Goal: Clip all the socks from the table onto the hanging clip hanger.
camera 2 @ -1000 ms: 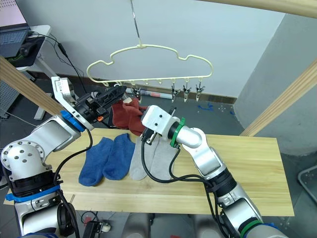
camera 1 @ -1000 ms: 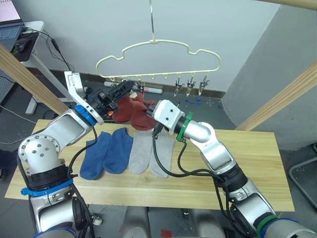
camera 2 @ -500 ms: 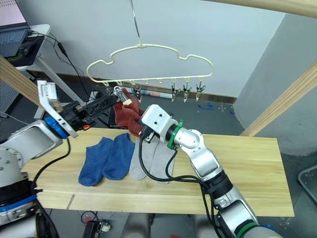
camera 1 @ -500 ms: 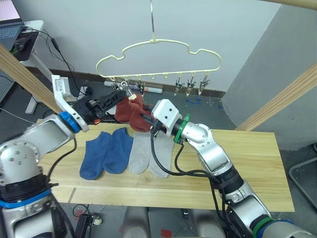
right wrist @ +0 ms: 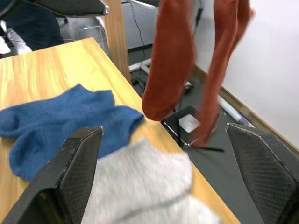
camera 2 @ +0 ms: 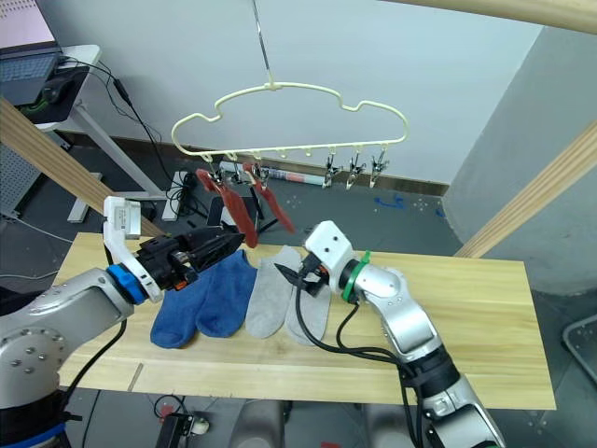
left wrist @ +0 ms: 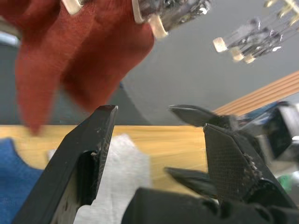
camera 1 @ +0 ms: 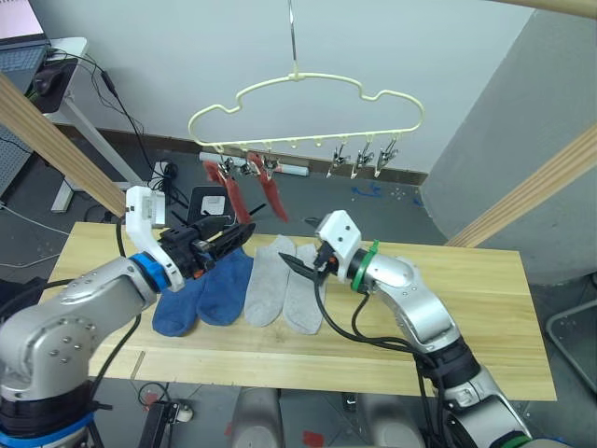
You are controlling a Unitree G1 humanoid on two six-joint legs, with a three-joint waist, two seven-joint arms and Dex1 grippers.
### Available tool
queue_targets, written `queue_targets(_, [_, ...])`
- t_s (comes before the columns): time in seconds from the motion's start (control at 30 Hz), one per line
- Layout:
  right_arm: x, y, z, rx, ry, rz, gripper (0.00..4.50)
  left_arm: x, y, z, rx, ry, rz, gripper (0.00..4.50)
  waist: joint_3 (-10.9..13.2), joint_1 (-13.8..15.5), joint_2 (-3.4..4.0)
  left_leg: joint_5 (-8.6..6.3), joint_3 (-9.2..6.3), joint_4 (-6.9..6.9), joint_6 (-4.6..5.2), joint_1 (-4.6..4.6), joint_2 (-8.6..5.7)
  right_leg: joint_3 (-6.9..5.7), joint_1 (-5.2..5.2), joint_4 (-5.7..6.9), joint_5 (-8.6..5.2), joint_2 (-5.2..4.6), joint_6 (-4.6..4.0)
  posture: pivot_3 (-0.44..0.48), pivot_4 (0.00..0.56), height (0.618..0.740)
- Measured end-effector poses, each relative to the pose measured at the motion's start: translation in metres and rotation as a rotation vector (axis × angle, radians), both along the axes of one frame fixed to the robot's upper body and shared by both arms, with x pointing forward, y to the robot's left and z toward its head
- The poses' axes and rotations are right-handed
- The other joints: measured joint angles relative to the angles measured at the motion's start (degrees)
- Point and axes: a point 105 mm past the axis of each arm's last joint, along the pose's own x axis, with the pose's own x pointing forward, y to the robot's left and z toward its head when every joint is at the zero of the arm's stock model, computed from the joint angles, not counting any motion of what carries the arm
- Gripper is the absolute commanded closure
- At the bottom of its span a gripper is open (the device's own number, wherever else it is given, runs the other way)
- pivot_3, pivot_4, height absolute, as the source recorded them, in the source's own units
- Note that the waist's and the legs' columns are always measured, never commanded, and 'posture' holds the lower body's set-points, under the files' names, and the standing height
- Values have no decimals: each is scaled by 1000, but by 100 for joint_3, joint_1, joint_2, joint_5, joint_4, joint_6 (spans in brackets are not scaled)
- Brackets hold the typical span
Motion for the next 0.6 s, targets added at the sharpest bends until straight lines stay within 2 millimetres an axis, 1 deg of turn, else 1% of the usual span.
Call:
queue_targets(0.03, [-1, -8, 1, 8, 8, -9, 0, 3, -3, 1, 11, -53, 23, 1515, 0, 4, 0, 0, 5, 1, 0, 0, 0, 4, 0, -2, 0, 0, 0, 79, 346, 740])
queue_targets(0.07, [-2, -12, 4, 19, 11, -13, 0, 5, -7, 0, 16, -81, 29, 1713, 0, 5, -1, -1, 6, 2, 1, -1, 0, 6, 0, -2, 0, 0, 0, 79, 346, 740])
queue_targets(0.13, [-2, -26, 12, 45, 7, -37, 0, 8, -18, -1, 44, -149, 27, 2302, 1, 2, 0, -1, 7, 2, 3, 0, 0, 7, 0, -1, 0, 0, 0, 70, 347, 740])
queue_targets(0.2, [-4, -34, 19, 65, 4, -45, 0, 11, -29, -2, 63, -192, 22, 2901, 1, -3, 1, -1, 5, 2, 4, 0, 1, 7, 0, 0, 0, 3, 0, 59, 345, 740])
queue_targets(0.33, [-9, -43, 34, 110, -6, -41, 0, 20, -44, 5, 68, -273, 40, 2901, 1, -27, 0, -2, 6, 2, 6, -1, 0, 8, 0, 1, 0, 4, 1, 47, 339, 740])
queue_targets(0.47, [-12, -51, 49, 166, -21, -49, 0, 30, -47, 4, 98, -316, 79, 2901, 1, -35, 1, -2, 6, 3, 6, -1, -1, 8, 1, 1, 1, 5, 1, 42, 334, 740])
queue_targets(0.6, [-11, -55, 54, 176, -32, -74, 0, 32, -51, 3, 111, -330, 81, 2901, 1, -33, 0, -2, 5, 3, 7, -2, -2, 9, 1, 1, 1, 4, 1, 37, 332, 740])
